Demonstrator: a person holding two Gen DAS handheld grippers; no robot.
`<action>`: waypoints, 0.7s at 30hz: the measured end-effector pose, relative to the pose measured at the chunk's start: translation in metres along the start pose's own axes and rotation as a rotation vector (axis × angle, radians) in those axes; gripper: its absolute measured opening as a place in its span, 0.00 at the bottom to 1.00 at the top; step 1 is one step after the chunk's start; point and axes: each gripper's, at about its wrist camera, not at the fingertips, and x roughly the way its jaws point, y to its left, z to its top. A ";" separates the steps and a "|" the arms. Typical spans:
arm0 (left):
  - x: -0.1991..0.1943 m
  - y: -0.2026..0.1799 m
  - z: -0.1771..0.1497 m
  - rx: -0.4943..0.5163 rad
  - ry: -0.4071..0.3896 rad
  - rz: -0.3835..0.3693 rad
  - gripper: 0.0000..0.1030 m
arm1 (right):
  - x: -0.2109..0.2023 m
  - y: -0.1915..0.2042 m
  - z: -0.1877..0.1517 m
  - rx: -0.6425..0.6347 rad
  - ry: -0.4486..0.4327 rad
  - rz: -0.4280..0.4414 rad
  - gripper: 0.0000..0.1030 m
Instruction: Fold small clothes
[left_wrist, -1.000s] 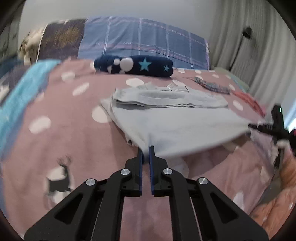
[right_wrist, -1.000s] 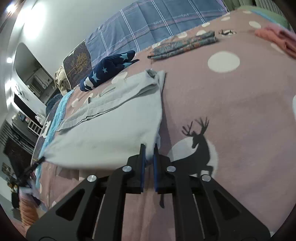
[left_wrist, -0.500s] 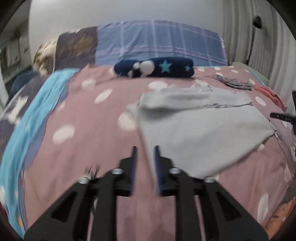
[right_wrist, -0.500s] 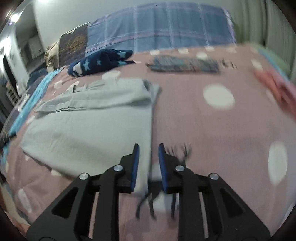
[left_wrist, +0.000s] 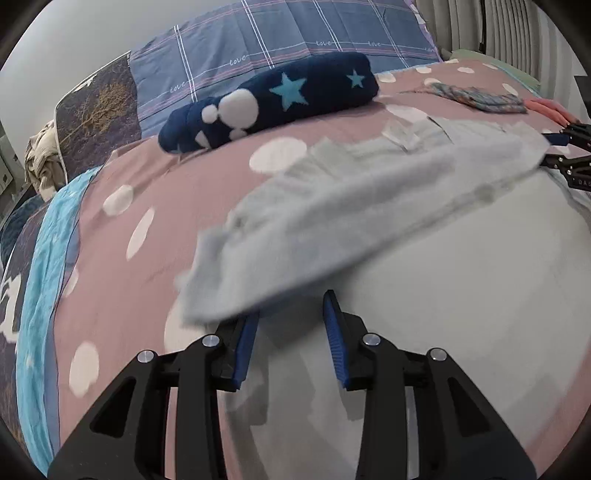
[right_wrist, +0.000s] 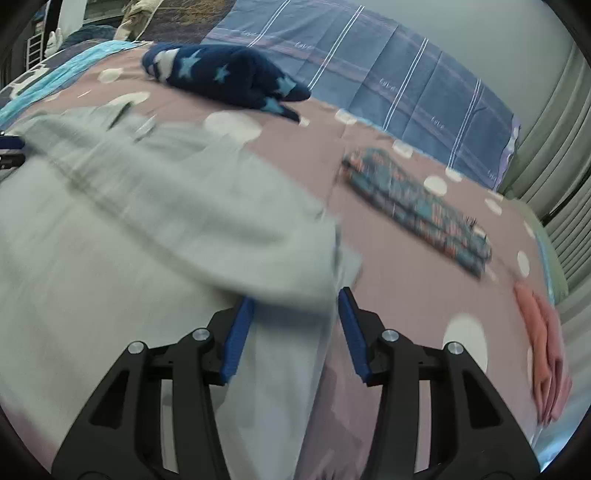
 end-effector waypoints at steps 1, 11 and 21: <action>0.008 0.007 0.013 -0.015 -0.004 0.021 0.36 | 0.006 -0.004 0.008 0.013 -0.010 -0.015 0.41; 0.002 0.094 0.050 -0.256 -0.060 -0.014 0.45 | 0.036 -0.103 0.038 0.405 -0.022 0.283 0.41; 0.060 0.093 0.055 -0.420 0.030 -0.279 0.03 | 0.090 -0.105 0.046 0.575 0.073 0.540 0.02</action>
